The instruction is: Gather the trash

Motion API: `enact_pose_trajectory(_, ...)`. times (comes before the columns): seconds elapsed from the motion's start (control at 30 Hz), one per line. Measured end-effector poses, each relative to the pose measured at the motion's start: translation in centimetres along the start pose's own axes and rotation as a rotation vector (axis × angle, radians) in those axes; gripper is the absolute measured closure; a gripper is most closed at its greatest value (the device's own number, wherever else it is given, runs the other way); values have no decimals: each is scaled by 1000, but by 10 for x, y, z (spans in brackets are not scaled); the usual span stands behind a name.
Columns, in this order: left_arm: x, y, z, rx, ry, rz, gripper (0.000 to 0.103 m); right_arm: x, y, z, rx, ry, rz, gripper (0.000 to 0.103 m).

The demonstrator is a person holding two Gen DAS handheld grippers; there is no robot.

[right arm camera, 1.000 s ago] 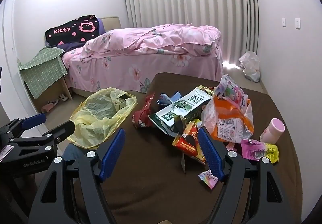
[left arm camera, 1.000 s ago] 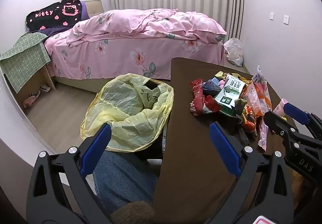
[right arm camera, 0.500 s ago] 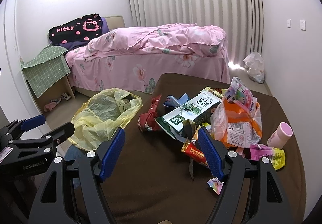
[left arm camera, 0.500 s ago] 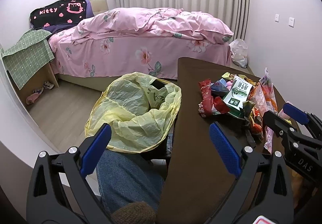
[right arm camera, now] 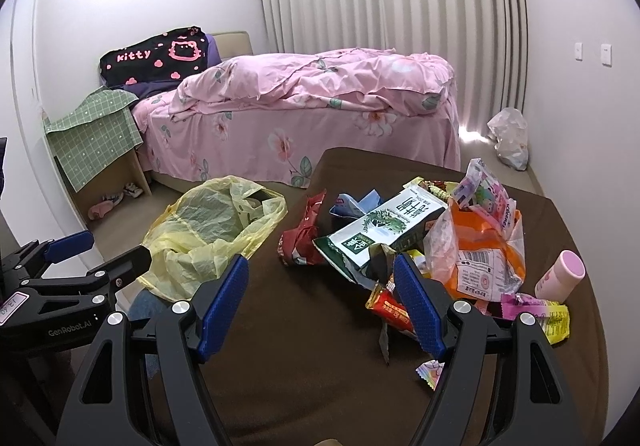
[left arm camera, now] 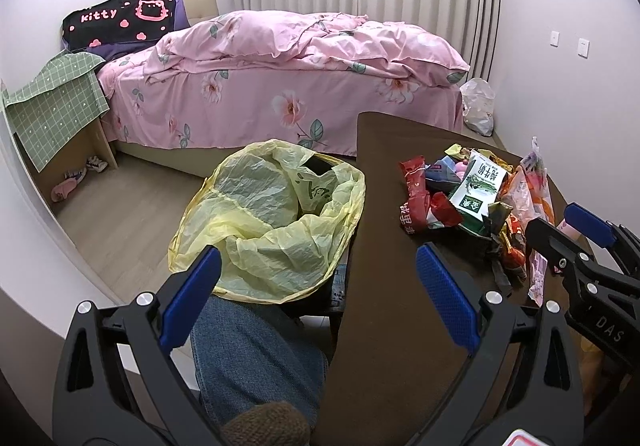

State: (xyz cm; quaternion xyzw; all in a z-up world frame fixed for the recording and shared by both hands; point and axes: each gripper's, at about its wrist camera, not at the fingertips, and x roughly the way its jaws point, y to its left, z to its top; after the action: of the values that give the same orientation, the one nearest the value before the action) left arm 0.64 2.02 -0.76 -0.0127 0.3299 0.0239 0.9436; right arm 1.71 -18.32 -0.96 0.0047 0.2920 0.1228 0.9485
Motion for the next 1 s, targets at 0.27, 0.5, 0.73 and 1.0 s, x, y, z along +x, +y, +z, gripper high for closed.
enact_pose_trajectory(0.27, 0, 1, 0, -2, 0, -1, 10, 1, 2, -1, -5, 1, 3, 32)
enact_pose_trajectory(0.5, 2, 2, 0, -6, 2, 2, 10, 2, 2, -1, -7, 1, 2, 32)
enact_pose_trajectory(0.73, 2, 2, 0, -6, 3, 1, 10, 2, 1, -1, -6, 3, 3, 32)
enact_pose_trajectory(1.0, 2, 3, 1, -7, 2, 1, 10, 2, 1, -1, -6, 1, 3, 32)
